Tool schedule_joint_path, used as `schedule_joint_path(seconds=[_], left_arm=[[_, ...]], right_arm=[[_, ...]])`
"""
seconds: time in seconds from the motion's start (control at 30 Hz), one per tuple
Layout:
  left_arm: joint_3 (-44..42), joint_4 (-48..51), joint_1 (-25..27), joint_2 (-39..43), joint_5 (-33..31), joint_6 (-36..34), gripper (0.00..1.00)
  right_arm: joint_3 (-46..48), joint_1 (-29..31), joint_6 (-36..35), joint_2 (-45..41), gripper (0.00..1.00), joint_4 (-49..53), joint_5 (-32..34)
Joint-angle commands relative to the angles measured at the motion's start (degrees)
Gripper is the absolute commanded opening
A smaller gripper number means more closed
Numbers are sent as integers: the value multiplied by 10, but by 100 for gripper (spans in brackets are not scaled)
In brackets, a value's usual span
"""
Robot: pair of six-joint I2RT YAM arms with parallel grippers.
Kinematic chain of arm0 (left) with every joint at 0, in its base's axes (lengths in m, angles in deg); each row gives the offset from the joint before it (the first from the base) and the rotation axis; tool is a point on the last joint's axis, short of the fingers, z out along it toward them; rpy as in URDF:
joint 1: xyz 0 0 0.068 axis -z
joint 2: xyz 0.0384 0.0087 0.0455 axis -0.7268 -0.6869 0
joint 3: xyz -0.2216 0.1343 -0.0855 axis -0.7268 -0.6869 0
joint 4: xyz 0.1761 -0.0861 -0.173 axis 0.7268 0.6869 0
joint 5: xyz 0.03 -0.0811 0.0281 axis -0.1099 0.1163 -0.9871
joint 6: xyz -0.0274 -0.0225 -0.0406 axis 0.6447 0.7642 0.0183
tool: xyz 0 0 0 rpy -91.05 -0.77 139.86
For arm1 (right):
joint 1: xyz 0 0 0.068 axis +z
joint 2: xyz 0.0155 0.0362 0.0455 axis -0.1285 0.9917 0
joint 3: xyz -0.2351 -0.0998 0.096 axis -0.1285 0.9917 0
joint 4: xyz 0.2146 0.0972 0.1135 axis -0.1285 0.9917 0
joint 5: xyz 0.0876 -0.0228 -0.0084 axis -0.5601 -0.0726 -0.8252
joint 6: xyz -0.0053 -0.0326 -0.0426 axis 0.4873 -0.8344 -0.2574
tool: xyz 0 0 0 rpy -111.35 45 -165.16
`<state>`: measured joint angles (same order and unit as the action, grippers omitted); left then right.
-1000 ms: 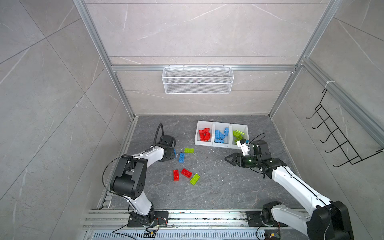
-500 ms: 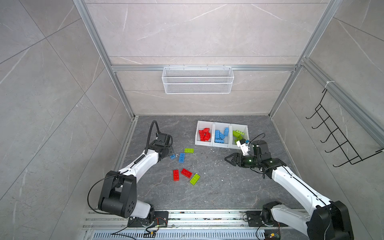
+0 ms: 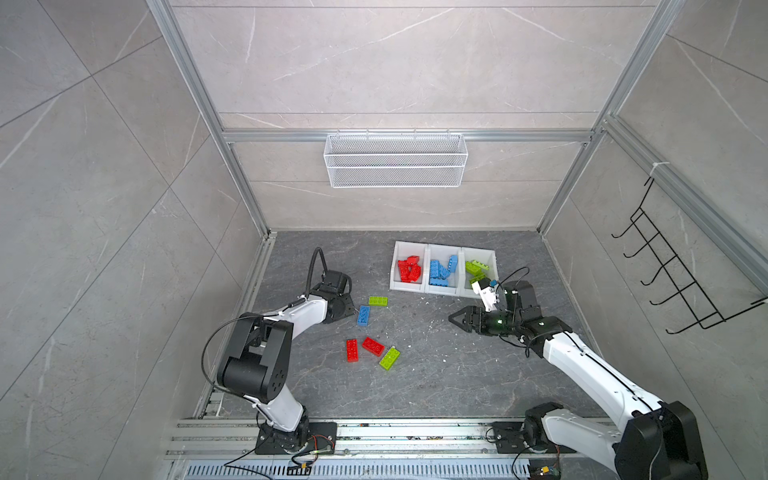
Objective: Sort the legos into containers by color
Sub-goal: 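Lower the left gripper around a blue 2x4 brick, then close the left gripper on the blue 2x4 brick and lift it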
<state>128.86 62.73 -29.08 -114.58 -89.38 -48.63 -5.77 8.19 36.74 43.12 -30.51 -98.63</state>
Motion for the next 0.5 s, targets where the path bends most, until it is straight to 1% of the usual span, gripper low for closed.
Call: schedule_joint_path(seconds=[0.0, 0.23, 0.3, 0.47], left_arm=[[27, -9, 1, -26, 5, 1, 52], [45, -6, 1, -56, -3, -11, 50], [49, -5, 1, -59, -3, -15, 47], [56, -2, 2, -58, -4, -21, 35]], right_arm=[[-7, 4, -1, -9, 74, 7, 7], [-5, 4, -3, -7, 74, 6, 8], [-5, 5, -3, -8, 74, 6, 8], [-6, 5, -3, -8, 74, 7, 7]])
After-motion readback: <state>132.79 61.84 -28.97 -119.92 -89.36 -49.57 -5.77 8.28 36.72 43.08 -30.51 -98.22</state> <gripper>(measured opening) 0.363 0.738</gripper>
